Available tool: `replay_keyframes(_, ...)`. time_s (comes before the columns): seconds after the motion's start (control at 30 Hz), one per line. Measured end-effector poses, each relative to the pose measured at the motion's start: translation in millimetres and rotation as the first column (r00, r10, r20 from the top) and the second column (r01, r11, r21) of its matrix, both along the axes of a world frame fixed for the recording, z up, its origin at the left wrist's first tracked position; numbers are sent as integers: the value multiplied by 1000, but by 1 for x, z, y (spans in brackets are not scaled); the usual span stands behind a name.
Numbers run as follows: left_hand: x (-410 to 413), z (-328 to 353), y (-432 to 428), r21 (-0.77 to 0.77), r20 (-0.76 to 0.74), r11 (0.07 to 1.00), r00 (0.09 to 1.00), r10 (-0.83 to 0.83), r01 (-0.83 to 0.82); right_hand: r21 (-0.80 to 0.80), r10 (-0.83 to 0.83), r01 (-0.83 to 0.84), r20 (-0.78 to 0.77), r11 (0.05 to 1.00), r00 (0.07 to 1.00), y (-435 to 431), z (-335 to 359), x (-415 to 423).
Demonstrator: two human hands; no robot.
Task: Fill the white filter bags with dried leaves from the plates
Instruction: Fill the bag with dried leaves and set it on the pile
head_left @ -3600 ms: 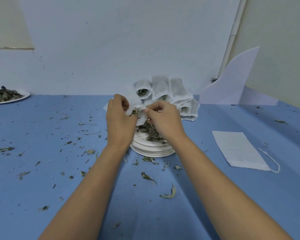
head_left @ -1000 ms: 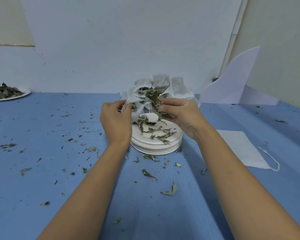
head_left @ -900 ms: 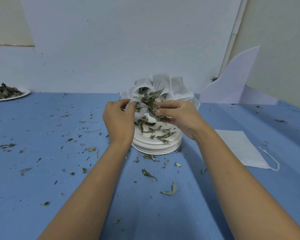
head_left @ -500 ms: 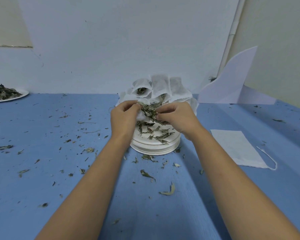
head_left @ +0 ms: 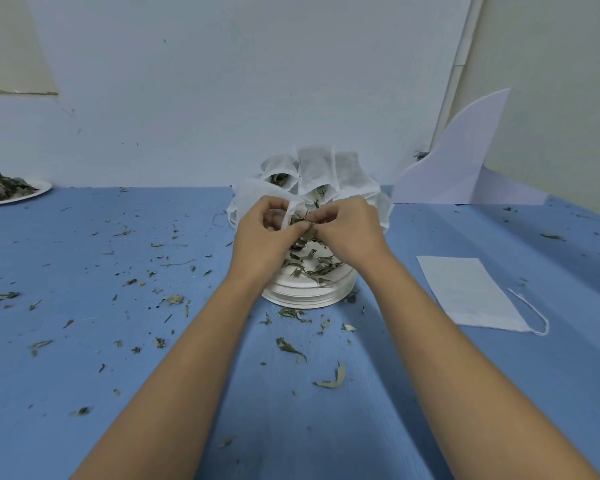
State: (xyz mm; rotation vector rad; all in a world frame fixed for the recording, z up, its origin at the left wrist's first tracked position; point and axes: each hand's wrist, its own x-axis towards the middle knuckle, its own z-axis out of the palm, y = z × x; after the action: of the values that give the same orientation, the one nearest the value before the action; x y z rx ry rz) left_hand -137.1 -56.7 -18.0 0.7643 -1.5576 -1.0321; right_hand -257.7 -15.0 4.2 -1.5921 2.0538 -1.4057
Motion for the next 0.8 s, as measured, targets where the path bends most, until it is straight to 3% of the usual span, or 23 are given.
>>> replay_keyframes(0.23,3,-1,-6,-54,24,985,986,162,-161,6,126,-136,351,991,928,0,4,4)
replay_keyframes(0.37,3,-2,-5,-128,37,970,977,211,-205,-33,147,-147,447,989,882,1,3,10)
replay_keyframes(0.63,-1,0,5,-169,112,985,994,-7,26,-62,13,27,567,998,824,-6,-3,10)
replay_keyframes(0.8,-7,-5,7,-271,232,961,973,15,50,-61,-39,89,560,994,828,-6,-8,12)
